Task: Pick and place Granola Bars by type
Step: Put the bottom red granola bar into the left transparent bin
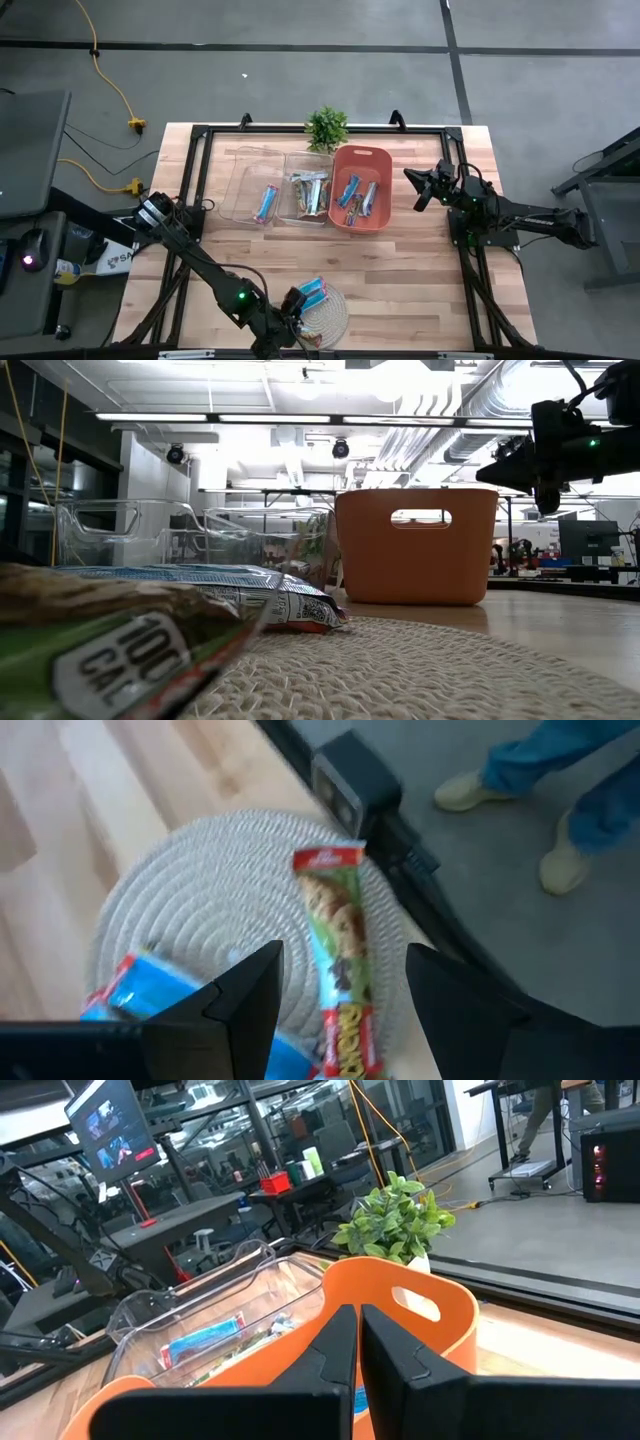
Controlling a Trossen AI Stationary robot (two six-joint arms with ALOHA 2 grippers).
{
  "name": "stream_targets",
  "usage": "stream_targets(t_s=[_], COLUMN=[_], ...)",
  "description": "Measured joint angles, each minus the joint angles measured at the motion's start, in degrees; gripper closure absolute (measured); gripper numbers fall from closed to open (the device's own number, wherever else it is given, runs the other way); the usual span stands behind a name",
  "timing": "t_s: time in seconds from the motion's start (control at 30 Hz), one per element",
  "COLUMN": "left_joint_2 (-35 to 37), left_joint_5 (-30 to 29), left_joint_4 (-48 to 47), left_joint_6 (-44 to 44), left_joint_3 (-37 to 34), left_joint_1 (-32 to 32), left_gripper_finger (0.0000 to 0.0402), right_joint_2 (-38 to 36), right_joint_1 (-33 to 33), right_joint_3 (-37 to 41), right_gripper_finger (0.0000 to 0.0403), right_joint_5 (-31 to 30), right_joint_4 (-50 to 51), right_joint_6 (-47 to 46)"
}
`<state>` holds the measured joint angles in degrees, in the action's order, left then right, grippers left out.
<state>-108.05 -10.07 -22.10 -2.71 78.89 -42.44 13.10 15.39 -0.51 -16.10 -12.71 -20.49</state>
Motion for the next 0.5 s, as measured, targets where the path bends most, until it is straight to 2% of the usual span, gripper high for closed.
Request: stream_targets(t_s=[0.3, 0.5], left_joint_2=[-0.11, -4.1], left_joint_5=[0.38, 3.85], left_joint_4=[2.27, 5.04], left_joint_6=[1.18, 0.99], left_joint_3=[0.0, -0.02], left_joint_1=[0.07, 0.04], left_gripper_finger=[0.0194, 0.0179], right_joint_2=[0.0, 0.02], right_joint_1=[0.0, -0.01], right_joint_3=[0.02, 0.01], right_gripper_finger=[0.0402, 0.0402], right_joint_5=[-0.02, -0.02], right_joint_4=[0.02, -0.01], right_joint_6=[0.0, 0.0])
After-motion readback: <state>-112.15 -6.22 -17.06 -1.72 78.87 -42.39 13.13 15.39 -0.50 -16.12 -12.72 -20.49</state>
